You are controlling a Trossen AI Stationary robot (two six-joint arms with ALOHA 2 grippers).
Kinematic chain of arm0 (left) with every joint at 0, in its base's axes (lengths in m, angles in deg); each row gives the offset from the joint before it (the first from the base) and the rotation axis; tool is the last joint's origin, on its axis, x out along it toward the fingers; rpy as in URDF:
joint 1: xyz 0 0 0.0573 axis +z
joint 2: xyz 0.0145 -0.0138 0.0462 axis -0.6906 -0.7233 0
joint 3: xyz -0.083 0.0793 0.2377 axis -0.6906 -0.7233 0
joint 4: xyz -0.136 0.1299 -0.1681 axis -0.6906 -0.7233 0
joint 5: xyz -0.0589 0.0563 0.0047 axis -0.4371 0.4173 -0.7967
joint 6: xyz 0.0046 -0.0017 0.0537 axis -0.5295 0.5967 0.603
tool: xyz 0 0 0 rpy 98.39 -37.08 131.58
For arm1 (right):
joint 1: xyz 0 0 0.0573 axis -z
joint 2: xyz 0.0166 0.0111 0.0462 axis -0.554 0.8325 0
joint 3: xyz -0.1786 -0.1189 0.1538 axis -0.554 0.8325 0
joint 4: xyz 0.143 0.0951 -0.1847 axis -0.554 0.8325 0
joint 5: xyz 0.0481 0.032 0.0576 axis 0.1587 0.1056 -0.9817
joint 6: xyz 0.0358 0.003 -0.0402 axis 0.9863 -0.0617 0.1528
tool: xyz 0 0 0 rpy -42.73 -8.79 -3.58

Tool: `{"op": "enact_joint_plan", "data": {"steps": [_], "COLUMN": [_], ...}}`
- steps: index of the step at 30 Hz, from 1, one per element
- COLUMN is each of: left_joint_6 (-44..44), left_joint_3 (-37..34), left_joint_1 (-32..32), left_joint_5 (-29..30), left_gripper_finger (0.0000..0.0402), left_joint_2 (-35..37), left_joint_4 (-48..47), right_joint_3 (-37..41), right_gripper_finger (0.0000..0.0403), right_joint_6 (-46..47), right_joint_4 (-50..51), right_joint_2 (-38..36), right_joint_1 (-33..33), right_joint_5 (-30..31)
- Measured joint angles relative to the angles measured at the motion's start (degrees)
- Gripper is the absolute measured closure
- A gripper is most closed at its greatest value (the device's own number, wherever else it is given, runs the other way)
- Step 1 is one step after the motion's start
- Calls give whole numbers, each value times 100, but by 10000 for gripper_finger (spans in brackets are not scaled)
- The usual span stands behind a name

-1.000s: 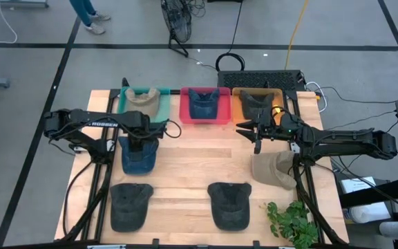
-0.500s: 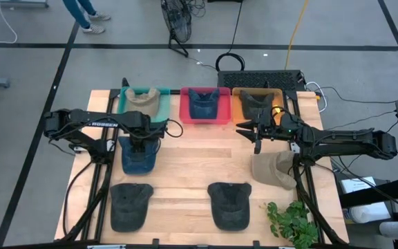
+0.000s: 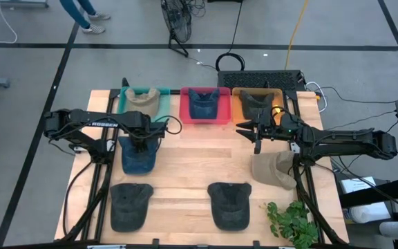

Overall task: Pick & Place hat
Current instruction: Put the blue cap into the red bin

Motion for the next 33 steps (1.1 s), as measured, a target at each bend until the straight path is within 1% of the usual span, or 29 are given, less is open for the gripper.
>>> {"op": "enact_joint_plan", "data": {"steps": [6,9,13,16,22,26,28,33], "left_joint_6": [70,159,249,390,527,699,691,836], "left_joint_3": [-15,-166,-483,-593,-550,-549,-549,-554], "left_joint_1": [-4,-5,-78,-163,-267,-312,-349,-491], "left_joint_5": [137,136,-77,-81,-266,-665,-758,-839], "left_gripper_finger": [249,249,249,249,249,249,249,249], "left_joint_2": [2,4,4,4,4,2,4,2], "left_joint_4": [53,122,210,198,48,-263,-332,-131], "right_joint_3": [0,2,2,0,1,0,0,1], "right_gripper_finger": [305,305,305,305,305,305,305,305], "right_joint_6": [0,0,-1,-35,-44,-44,-44,-45], "right_joint_4": [2,2,4,2,2,2,2,2], "right_joint_2": [1,1,1,1,1,1,1,1], "right_joint_1": [0,0,0,0,0,0,0,0], "right_joint_5": [0,0,0,2,7,11,11,13]}}
